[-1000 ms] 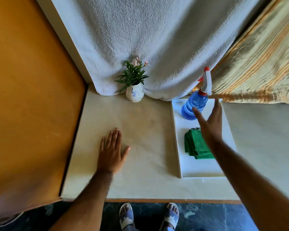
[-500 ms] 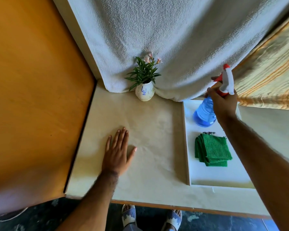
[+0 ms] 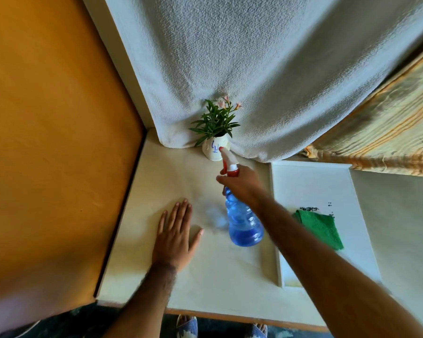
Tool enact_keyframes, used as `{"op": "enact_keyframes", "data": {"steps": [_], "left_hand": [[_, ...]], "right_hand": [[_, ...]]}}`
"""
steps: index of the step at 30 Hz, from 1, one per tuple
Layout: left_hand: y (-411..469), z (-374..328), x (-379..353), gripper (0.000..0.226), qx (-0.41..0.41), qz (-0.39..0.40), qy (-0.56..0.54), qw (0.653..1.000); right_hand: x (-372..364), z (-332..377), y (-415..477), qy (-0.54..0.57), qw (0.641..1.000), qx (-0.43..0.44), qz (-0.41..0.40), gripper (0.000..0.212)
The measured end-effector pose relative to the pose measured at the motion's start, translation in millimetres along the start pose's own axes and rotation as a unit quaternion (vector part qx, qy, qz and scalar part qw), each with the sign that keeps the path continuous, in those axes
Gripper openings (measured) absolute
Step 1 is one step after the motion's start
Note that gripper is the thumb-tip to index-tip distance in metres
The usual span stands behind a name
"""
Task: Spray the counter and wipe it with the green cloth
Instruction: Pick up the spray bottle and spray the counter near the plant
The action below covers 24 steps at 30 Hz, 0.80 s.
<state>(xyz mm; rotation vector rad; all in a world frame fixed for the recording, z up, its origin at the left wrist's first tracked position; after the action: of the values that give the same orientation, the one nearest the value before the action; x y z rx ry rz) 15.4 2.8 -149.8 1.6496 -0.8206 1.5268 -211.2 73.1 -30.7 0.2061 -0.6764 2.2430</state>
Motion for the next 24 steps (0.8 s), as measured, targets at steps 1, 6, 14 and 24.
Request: {"op": "enact_keyframes", "data": {"steps": [1,6,14,24], "left_hand": [[0.4,0.0,0.4,0.076,0.0,-0.004,0.0,1.0],[2.0,-0.9,-1.1,0.077,0.003,0.0,-0.005,1.0],[2.9,0.6,-2.0,0.077,0.004,0.013,-0.002,1.0],[2.3,2.6,-1.5,0.079,0.001,0.019,-0.006,1.0]], "right_hand": [[-2.5,-0.7,3.0,-0.004,1.0,-0.003,-0.002,0.019],[-4.9,-0.5,17.8,-0.023,0.999,-0.033,-0.022,0.03],[-9.9,5.1,23.7,-0.034,0.998,-0.039,-0.042,0.027],[25.7,12.9,1.7,0.039,0.994,0.009,-0.105,0.009]]}}
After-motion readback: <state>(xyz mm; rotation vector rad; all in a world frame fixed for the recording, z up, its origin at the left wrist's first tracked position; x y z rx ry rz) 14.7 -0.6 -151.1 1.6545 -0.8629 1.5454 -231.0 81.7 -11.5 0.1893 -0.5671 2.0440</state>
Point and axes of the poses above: each hand's wrist, its own y-axis towards the middle knuckle, its own x-axis out of the back of the hand, z = x × y, the point moved 5 cm from there along y, towards the middle knuckle, and after that the axes turned 8 degrees about y, right-handed, at the moved point
